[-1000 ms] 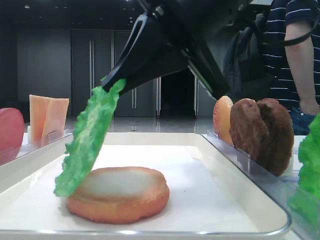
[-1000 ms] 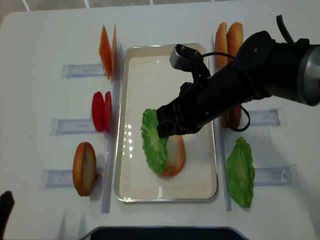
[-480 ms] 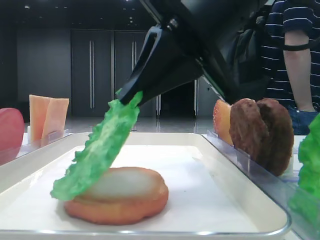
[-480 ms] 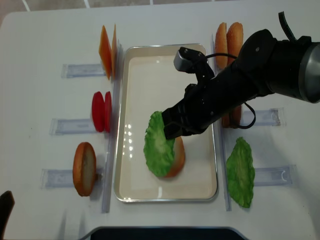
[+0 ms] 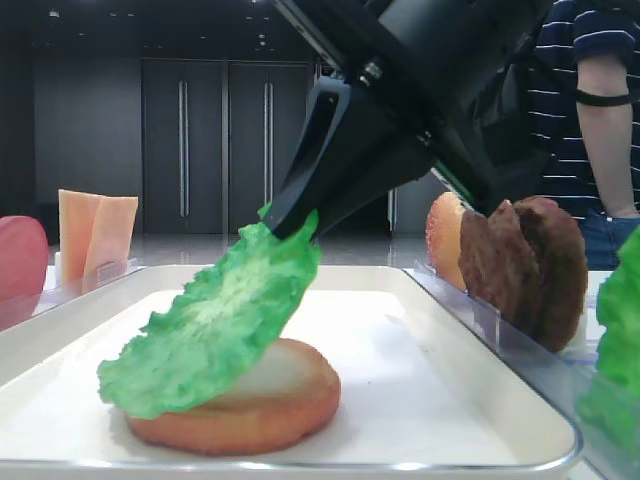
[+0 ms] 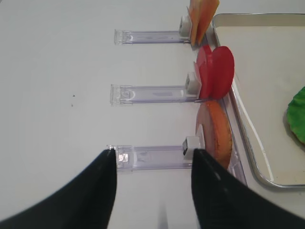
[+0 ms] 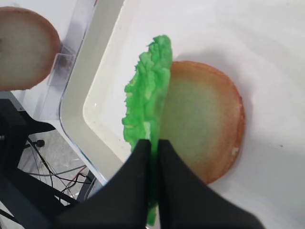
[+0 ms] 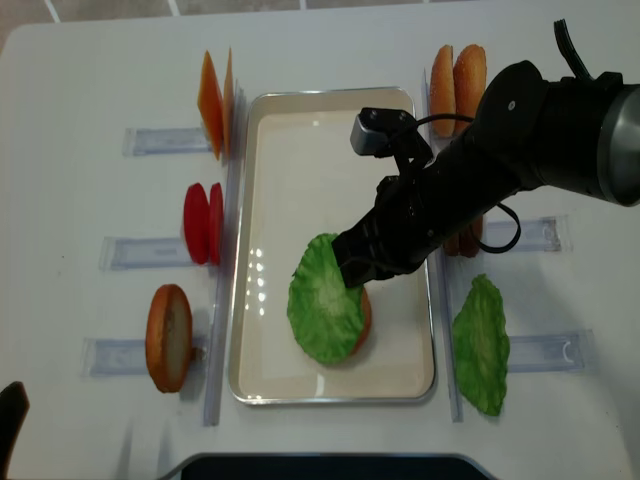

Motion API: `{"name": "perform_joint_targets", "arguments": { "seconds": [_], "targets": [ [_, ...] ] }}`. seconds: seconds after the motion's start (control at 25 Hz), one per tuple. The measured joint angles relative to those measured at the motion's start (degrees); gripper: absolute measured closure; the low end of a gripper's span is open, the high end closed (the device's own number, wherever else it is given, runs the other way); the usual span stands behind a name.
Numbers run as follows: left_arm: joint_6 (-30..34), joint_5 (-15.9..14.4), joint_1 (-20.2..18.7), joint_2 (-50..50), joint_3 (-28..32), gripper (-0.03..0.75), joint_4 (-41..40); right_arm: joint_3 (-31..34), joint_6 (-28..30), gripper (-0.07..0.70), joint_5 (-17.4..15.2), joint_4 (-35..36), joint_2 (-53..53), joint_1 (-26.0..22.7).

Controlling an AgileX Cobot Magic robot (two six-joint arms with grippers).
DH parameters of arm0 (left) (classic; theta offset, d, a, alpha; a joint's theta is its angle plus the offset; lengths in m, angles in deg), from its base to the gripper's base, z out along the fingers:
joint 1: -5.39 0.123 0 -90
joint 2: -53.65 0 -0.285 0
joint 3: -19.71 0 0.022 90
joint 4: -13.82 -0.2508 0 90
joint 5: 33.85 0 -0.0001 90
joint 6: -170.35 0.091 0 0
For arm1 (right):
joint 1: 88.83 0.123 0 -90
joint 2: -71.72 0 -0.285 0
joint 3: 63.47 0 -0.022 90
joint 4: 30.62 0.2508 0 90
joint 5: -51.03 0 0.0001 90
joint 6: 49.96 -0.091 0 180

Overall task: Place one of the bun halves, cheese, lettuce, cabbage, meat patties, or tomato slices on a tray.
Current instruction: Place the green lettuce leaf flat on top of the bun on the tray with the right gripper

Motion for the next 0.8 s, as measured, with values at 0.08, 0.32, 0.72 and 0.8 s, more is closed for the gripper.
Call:
{"name": "perform_joint_targets", "arguments": {
  "seconds": [0.08, 0.32, 0.72, 0.8],
  "targets": [
    [0.0, 0.0, 0.0, 0.0, 0.0, 0.325, 0.0, 0.0, -0.3, 0.591, 0.1, -0.3, 0.0, 0.0],
    [0.0, 0.0, 0.0, 0.0, 0.0, 0.325, 0.0, 0.0, -0.4, 0.314, 0.2, -0.6, 0.0, 0.0],
    [0.0, 0.0, 0.0, 0.0, 0.0, 0.325, 0.0, 0.0, -0.8, 0.099, -0.1, -2.0, -0.1, 0.0],
    [0.0, 0.0, 0.0, 0.0, 0.0, 0.325, 0.0, 0.0, -1.0, 0.097, -0.2, -3.7, -0.9, 0.0]
  ]
}}
